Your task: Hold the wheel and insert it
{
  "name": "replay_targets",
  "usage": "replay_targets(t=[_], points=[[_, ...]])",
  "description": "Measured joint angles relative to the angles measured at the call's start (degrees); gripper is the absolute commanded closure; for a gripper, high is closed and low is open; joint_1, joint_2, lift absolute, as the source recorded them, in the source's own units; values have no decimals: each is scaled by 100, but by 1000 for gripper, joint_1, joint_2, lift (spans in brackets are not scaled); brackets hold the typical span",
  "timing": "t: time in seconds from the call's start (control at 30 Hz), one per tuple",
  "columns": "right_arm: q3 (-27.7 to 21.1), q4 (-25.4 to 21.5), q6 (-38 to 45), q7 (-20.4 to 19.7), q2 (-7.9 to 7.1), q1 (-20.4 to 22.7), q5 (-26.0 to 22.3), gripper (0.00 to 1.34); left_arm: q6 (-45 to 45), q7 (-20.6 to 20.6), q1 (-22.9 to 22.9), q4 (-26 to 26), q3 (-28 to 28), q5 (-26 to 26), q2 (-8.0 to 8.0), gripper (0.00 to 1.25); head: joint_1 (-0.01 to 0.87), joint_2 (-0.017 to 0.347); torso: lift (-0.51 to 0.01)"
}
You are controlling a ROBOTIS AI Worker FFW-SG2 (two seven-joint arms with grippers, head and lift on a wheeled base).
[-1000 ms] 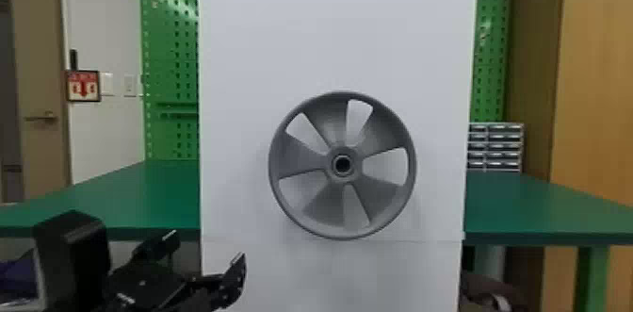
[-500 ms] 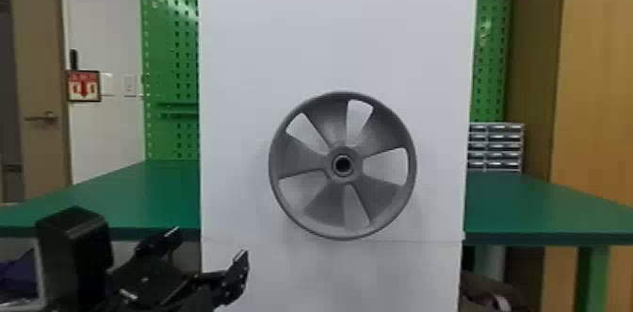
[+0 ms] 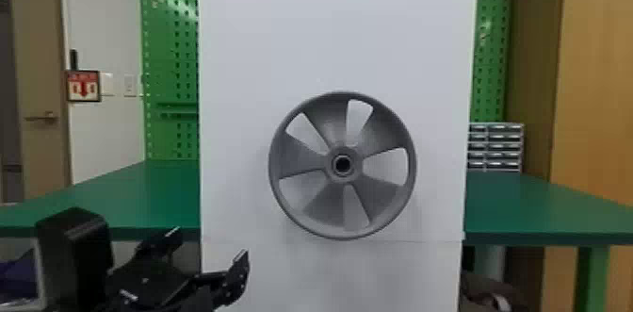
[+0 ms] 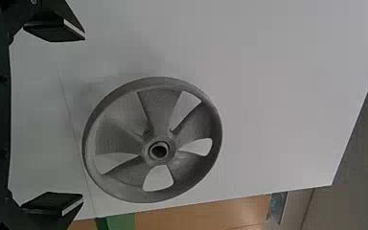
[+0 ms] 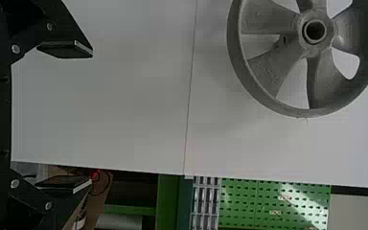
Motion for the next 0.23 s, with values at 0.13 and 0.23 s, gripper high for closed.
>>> replay_targets(t=[0.13, 0.23], points=[[30, 167, -219, 8, -6, -5, 41, 341, -28, -6, 1, 0, 6, 0, 0, 101, 97, 15, -442], [58, 301, -364, 14, -22, -7, 59, 341, -36, -6, 1, 0, 8, 0, 0, 101, 97, 15, -442]])
